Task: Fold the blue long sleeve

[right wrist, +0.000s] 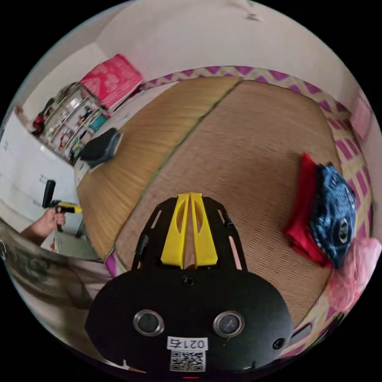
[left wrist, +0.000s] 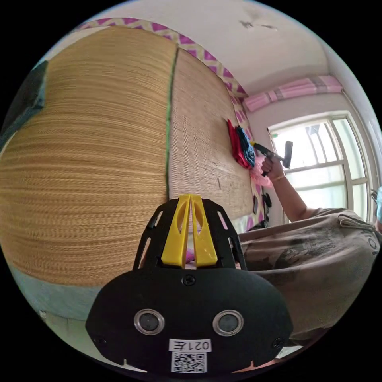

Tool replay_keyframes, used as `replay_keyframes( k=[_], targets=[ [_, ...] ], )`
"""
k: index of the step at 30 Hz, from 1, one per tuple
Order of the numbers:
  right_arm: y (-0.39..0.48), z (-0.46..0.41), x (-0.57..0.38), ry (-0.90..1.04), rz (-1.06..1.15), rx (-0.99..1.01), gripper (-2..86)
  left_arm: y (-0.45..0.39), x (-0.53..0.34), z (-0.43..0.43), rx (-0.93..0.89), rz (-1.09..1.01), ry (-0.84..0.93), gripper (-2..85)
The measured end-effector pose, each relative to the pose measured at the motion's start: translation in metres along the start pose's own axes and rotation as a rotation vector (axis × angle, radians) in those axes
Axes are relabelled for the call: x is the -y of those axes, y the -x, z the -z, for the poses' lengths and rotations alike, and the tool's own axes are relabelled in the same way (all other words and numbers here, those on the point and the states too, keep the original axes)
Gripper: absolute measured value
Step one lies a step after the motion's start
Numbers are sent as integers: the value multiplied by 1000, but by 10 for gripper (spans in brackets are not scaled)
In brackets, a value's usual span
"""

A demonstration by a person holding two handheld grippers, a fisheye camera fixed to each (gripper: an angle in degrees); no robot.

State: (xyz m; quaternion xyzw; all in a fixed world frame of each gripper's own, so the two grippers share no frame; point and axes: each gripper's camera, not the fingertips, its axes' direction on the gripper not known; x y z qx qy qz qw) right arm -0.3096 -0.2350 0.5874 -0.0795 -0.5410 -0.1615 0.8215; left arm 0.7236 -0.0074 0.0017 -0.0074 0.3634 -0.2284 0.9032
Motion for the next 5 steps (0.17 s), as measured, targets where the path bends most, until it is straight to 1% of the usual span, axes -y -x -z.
replay_keyframes(
  k=[1,3,4,5],
  targets=[
    [23,-3,10,13,36,15,-10,23,-17,17,15,12,-38,-9],
    [115,-18,50,46,165,23,-10,55,-39,40,39,4,-75,-9],
    [138,-23,61,55,197,22,-10,78,-53,54,61,0,-92,-9],
    [183,-34,82,79,261,18,-9,102,-65,66,75,3,-98,-10]
  ],
)
